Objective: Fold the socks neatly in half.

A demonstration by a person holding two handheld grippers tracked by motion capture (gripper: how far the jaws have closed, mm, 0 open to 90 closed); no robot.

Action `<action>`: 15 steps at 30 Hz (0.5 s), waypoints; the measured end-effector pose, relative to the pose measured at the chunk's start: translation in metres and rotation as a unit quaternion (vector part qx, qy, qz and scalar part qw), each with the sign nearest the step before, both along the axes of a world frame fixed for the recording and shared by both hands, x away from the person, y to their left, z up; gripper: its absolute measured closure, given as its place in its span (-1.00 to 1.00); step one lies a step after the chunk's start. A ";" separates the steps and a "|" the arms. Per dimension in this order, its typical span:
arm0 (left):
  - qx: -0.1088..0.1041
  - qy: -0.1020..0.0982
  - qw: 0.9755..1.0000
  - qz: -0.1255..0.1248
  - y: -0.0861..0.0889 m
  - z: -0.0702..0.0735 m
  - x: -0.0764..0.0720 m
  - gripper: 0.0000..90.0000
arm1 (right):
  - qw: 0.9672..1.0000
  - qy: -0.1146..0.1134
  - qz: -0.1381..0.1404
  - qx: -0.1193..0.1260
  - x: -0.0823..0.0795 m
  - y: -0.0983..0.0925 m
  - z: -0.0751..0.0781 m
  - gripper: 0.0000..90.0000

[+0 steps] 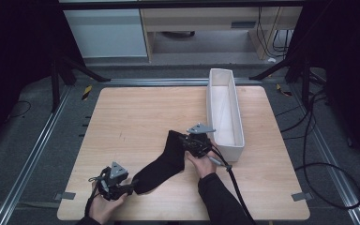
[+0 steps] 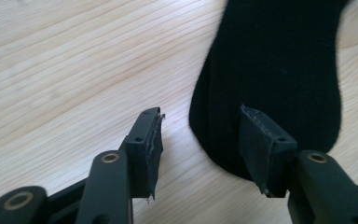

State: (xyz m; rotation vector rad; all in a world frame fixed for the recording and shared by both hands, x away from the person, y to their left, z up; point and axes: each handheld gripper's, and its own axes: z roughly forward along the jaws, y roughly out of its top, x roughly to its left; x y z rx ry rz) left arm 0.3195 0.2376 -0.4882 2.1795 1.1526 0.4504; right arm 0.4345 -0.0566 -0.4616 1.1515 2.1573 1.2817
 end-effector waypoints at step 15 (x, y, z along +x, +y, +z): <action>-0.028 -0.012 0.999 -0.038 -0.006 0.005 -0.005 0.01 | 0.999 -0.028 0.022 -0.022 0.002 -0.010 0.022 0.74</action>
